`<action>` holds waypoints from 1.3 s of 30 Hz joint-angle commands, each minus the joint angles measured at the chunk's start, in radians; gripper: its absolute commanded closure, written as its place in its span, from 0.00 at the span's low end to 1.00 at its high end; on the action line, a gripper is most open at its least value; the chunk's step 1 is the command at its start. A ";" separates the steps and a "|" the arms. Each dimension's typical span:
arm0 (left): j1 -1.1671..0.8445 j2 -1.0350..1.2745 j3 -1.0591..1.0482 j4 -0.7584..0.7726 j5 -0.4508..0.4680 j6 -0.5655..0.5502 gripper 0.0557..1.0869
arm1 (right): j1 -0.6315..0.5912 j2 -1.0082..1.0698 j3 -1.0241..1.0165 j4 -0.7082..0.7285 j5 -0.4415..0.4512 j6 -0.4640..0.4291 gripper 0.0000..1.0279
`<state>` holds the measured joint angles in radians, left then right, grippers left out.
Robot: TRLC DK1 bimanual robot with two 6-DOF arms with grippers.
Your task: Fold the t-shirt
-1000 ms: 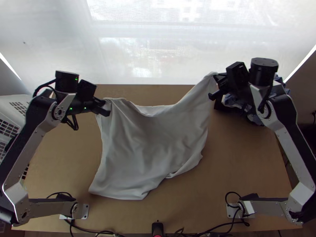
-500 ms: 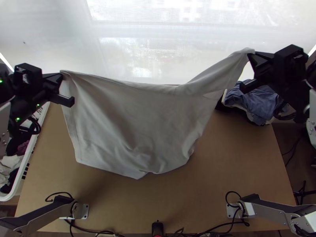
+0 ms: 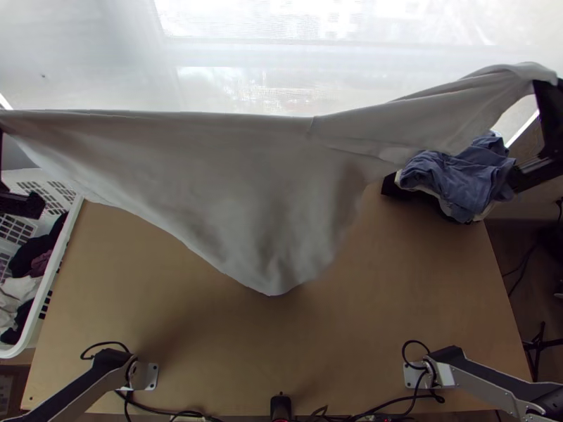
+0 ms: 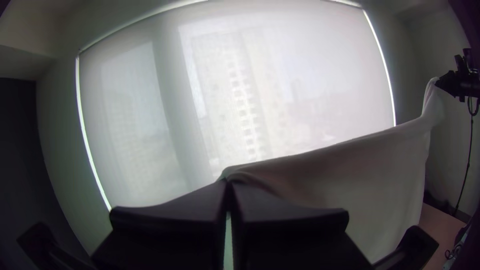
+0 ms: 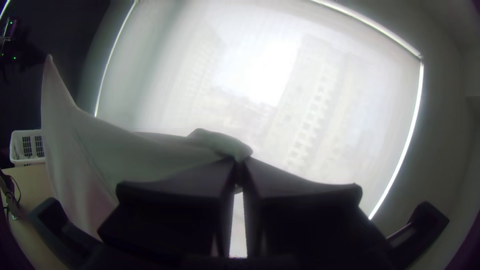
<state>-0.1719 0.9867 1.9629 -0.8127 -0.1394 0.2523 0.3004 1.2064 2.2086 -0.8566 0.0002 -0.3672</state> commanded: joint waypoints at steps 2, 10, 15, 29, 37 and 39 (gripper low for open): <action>0.002 -0.103 0.025 -0.023 -0.003 0.010 0.97 | 0.000 -0.100 0.068 -0.012 0.009 -0.030 0.97; 0.003 -0.151 -0.007 -0.161 0.046 -0.031 0.97 | -0.026 -0.217 0.068 -0.016 0.007 -0.073 0.98; 0.003 -0.149 -0.064 -0.172 0.069 -0.093 0.97 | -0.053 -0.261 0.069 -0.042 -0.002 -0.081 0.98; 0.077 -0.151 -0.019 -0.140 0.072 -0.191 0.97 | -0.356 -0.369 0.074 0.002 -0.246 -0.053 0.98; 0.143 -0.105 0.094 -0.106 0.072 -0.154 0.97 | -0.423 -0.346 0.074 0.237 -0.273 0.025 0.98; 0.144 -0.106 0.093 -0.118 0.073 -0.154 0.97 | -0.437 -0.346 0.076 0.264 -0.284 0.068 0.98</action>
<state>-0.0631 0.8658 2.0064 -0.9329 -0.0673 0.0830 -0.0685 0.8555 2.2826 -0.7227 -0.2489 -0.3782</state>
